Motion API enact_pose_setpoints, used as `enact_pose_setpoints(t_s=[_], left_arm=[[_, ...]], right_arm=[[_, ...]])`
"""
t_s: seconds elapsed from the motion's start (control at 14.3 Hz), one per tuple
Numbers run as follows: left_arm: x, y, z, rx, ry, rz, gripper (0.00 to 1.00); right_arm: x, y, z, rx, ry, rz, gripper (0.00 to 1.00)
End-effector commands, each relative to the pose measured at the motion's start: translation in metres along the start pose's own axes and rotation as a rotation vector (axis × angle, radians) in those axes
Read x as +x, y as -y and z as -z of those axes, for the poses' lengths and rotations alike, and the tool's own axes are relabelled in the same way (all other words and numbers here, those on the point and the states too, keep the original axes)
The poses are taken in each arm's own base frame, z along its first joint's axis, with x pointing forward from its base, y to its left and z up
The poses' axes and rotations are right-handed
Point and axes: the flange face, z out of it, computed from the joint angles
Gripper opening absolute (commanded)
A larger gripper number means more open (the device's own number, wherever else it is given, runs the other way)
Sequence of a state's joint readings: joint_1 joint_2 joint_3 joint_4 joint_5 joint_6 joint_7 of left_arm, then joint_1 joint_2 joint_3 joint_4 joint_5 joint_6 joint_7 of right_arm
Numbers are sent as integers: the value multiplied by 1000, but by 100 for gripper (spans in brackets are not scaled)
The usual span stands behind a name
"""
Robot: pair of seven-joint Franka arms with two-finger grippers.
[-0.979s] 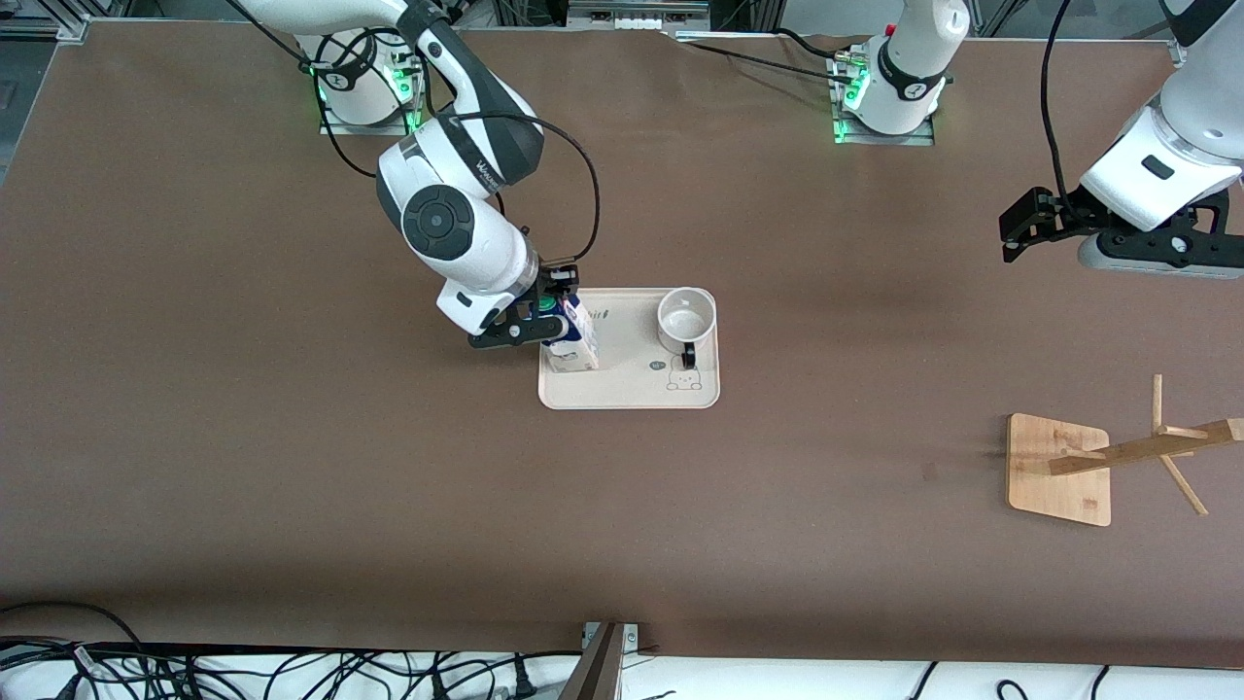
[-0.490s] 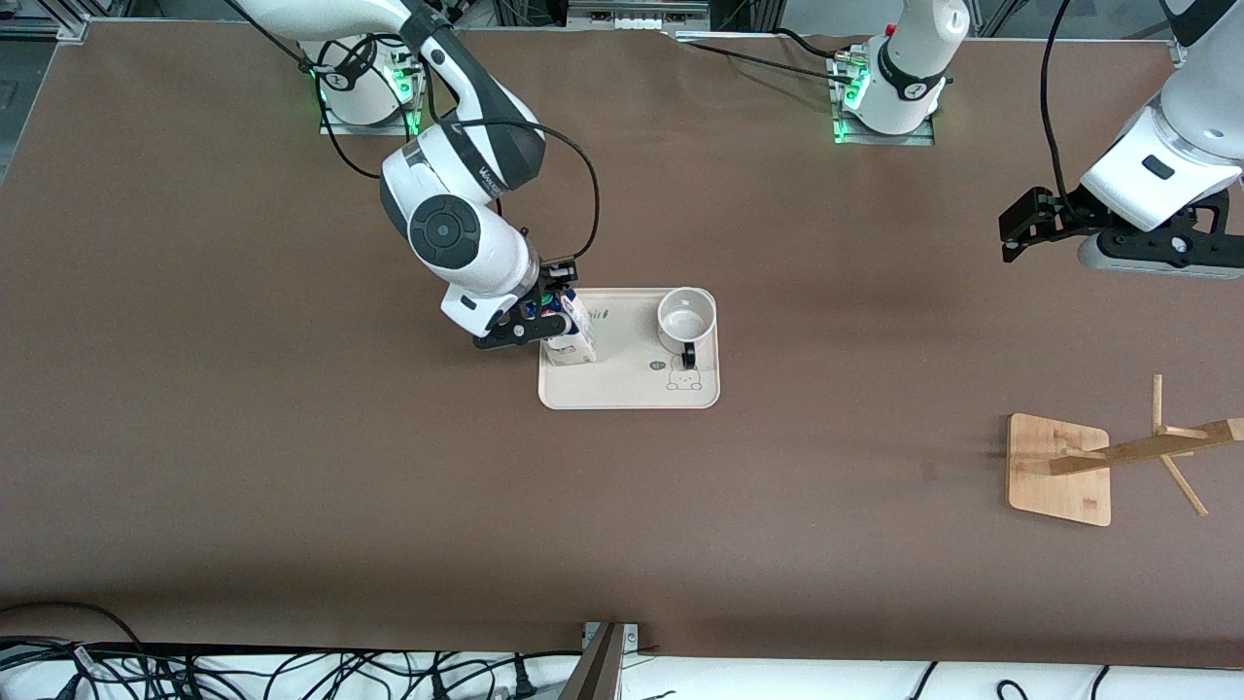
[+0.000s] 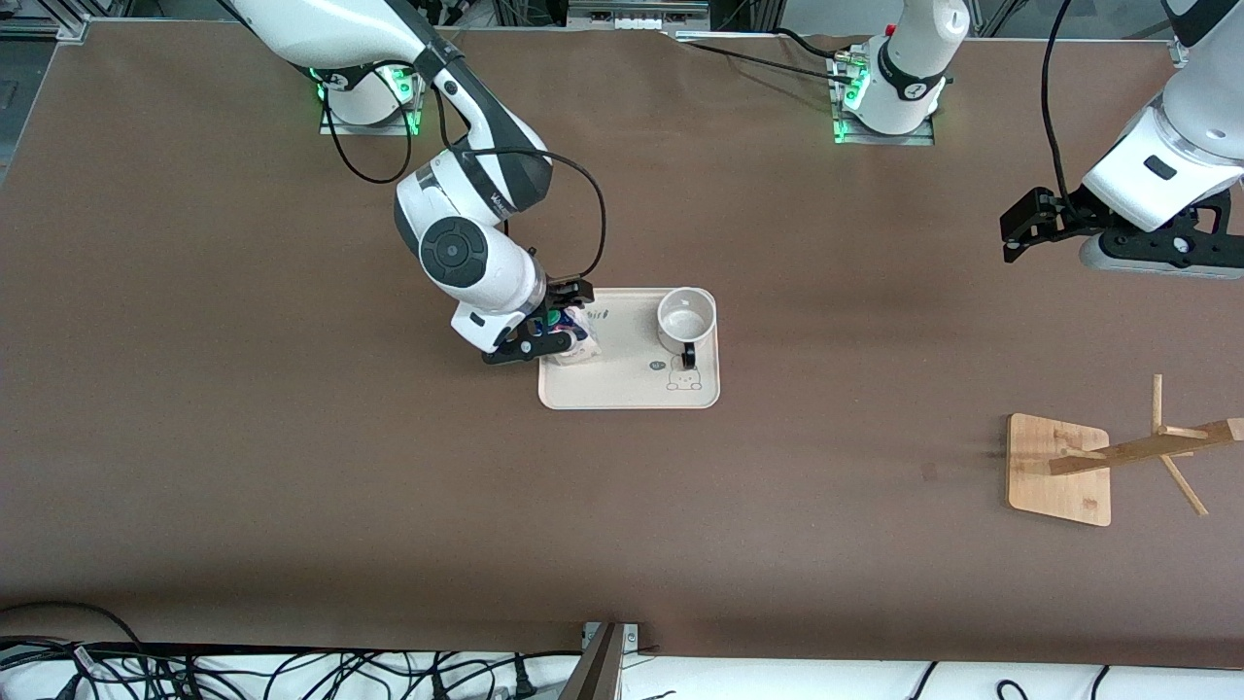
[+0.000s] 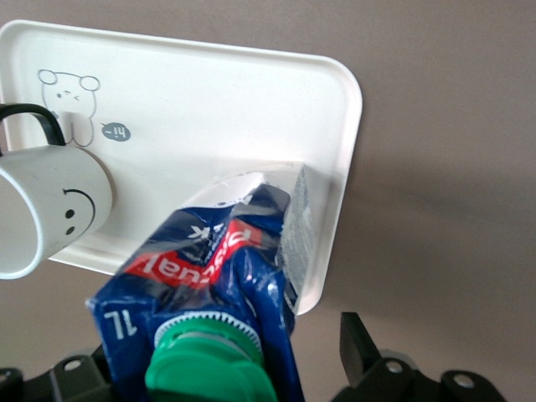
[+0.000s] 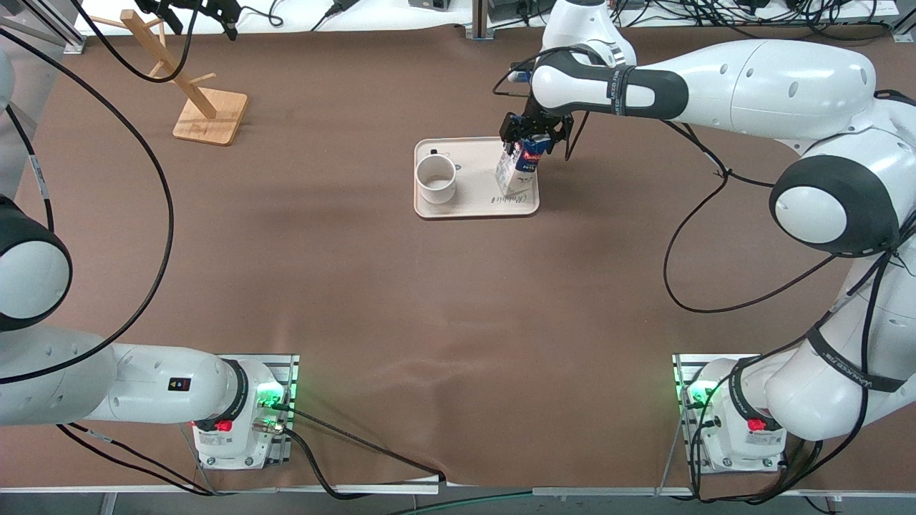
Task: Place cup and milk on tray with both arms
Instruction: 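Lower the milk carton onto the tray beside the mug with the right gripper, then open the right gripper and draw it back from the carton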
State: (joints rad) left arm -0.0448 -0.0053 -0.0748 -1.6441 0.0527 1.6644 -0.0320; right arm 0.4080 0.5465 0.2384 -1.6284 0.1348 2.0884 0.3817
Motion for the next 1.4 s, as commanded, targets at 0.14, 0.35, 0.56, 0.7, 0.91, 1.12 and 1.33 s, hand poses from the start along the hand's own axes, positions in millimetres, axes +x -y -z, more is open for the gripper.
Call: enact_pose_setpoints(t_s=[0.14,0.35,0.56,0.7,0.91,1.12,1.33], left_arm=[[-1,2,1,-23,-6,-8,100],[-1,2,1,-23,-3,-8,100],[-1,2,2,-23,-4,-8,100],[-1,2,1,-23,-6,-8,100],[-1,2,1,-22,-3,-8,100],[-1,1,1,-22,-6,-10,100],[-1,1,1,-22,-3,-10,100]], right_arm=[[-13,24,38,-18,-10,-6,100],[-25,29,68,-21,-9,-5,100],[-38,31,105,-24,-11,3,100],[-44,27,142,-36,-9,-11,100],[-40,-12,212,-86,-36,-204,100],[-38,-70,291,-124,-60,-215,100],[-32,-126,320,-136,-80,-212,100]])
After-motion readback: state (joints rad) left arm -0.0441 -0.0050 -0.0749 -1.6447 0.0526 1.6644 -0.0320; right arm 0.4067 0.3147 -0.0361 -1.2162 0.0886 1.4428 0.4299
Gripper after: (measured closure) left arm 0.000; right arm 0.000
